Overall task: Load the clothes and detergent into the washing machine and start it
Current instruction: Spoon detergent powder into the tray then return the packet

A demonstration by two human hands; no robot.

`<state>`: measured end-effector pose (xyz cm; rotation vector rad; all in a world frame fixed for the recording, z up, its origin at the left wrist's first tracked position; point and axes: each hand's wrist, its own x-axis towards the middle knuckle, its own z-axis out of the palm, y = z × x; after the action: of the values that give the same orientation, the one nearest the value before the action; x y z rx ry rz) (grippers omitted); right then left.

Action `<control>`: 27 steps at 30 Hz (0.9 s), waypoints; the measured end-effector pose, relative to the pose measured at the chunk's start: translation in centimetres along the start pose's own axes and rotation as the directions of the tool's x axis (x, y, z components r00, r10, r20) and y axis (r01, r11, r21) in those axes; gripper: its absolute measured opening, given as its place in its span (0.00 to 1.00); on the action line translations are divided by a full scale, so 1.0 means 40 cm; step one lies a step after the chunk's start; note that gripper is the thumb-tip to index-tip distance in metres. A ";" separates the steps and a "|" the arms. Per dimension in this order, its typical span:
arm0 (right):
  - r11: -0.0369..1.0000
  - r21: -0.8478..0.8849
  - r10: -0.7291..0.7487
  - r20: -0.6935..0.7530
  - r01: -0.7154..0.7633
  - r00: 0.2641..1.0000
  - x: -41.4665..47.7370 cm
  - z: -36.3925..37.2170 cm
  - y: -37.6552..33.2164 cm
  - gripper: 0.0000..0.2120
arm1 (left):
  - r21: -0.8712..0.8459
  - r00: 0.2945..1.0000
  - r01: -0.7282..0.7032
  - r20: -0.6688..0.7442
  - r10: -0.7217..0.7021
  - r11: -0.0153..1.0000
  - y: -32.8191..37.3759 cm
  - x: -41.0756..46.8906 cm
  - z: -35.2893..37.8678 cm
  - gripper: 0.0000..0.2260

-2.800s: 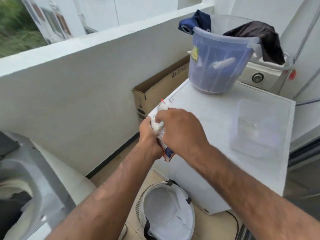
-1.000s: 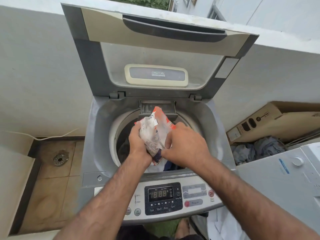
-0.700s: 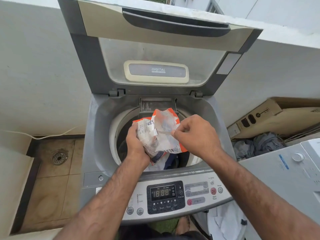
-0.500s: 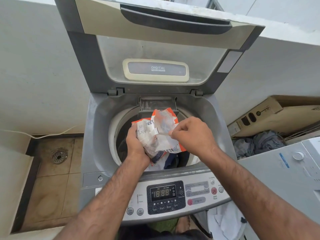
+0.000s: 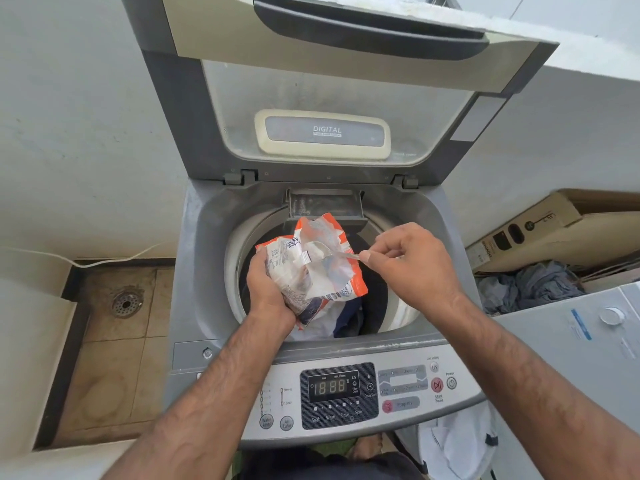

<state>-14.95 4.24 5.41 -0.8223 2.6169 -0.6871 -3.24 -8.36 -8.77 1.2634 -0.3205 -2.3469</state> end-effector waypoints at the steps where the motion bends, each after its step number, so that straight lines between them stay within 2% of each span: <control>1: 1.000 0.017 -0.002 -0.010 0.002 1.000 -0.002 0.000 -0.001 0.15 | -0.001 1.000 -0.007 -0.006 0.007 1.000 0.000 0.002 -0.001 0.23; 4: 1.000 0.009 -0.002 0.013 0.002 1.000 -0.001 0.004 -0.005 0.15 | -0.003 1.000 -0.007 -0.012 0.006 1.000 -0.001 0.009 -0.006 0.23; 7: 0.996 0.044 0.073 0.073 -0.076 0.995 0.011 0.013 0.001 0.12 | -0.012 1.000 0.004 -0.002 -0.004 1.000 0.000 0.011 -0.005 0.21; 13: 0.901 0.352 0.185 0.213 -0.252 0.959 0.032 -0.004 0.007 0.07 | -0.014 1.000 0.022 -0.006 -0.022 1.000 0.006 0.012 -0.007 0.22; 16: 0.868 0.426 0.167 0.232 -0.254 0.958 0.061 -0.034 0.012 0.05 | -0.030 0.999 0.034 -0.008 -0.034 0.999 0.012 0.011 -0.014 0.21; 23: 0.861 0.449 0.168 0.189 -0.237 0.968 0.160 -0.063 0.011 0.04 | -0.054 0.999 0.045 -0.017 -0.046 0.997 0.007 0.014 -0.041 0.20; 27: 0.858 0.426 0.219 0.203 -0.287 0.954 0.222 -0.011 0.007 0.06 | -0.076 0.998 0.062 -0.025 -0.064 0.995 0.006 0.014 -0.052 0.21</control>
<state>-22.24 -0.72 4.31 -0.3614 2.2360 -1.0556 -1.70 -8.83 -10.25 1.2865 -0.1840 -2.3685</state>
